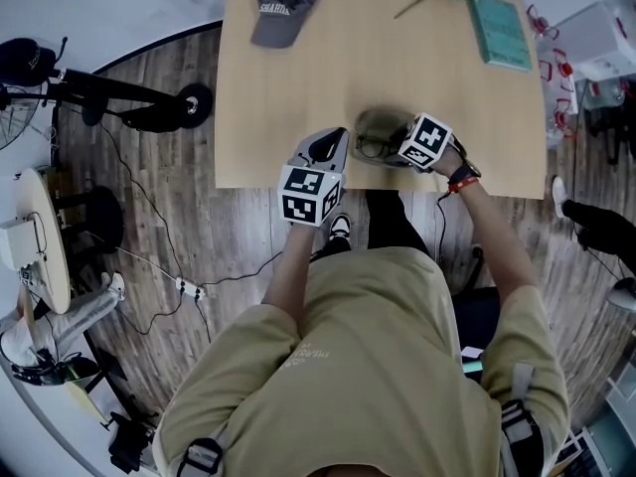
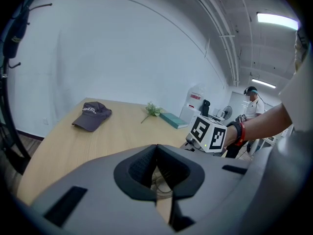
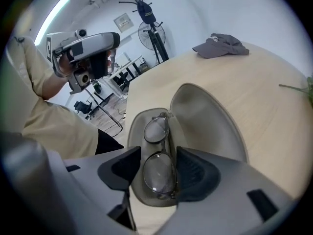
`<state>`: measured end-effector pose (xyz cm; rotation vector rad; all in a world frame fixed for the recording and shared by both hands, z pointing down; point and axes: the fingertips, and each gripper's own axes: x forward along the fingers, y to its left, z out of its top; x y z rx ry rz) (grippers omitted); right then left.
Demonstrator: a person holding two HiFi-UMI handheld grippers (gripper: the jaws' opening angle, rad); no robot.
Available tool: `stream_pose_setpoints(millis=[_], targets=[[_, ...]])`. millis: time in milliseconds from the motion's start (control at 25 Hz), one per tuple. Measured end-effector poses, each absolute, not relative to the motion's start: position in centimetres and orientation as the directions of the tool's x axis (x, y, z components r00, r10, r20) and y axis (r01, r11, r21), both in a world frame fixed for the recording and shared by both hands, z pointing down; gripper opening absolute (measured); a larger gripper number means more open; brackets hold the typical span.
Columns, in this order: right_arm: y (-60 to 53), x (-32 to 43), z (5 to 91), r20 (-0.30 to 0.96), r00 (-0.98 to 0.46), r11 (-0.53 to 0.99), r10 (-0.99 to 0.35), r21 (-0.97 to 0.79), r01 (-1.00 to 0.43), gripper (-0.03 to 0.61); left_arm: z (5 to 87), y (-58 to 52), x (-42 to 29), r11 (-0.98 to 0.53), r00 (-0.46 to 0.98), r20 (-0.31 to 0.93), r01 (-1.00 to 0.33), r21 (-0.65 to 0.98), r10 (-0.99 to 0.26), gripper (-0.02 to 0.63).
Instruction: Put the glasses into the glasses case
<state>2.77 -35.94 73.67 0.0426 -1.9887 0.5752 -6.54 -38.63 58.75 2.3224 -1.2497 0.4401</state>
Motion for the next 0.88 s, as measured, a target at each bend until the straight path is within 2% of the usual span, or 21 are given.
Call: stream_pose_setpoints(millis=[120, 240, 480, 880], targets=[[-36.4, 3.1, 73.0, 0.859, -0.477, 0.897, 0.187, -0.347, -0.273, 0.308, 58.4, -38.7, -6.3, -0.482, 0.538, 0.474, -0.841, 0.246, -0.697, 0.023], [-36.7, 3.4, 72.3, 0.856, -0.494, 0.894, 0.155, -0.335, -0.299, 0.318, 58.2, -38.7, -6.4, -0.485, 0.538, 0.472, -0.841, 0.24, -0.699, 0.023], [-37.3, 3.9, 69.0, 0.814, -0.58, 0.864, 0.035, -0.317, -0.392, 0.307, 57.6, -38.8, -6.3, -0.491, 0.538, 0.466, -0.84, 0.231, -0.702, 0.023], [-39.5, 4.8, 59.2, 0.644, -0.698, 0.754, -0.312, -0.279, -0.594, 0.263, 53.3, -38.8, -5.6, -0.545, 0.57, 0.404, -0.817, 0.188, -0.715, 0.022]])
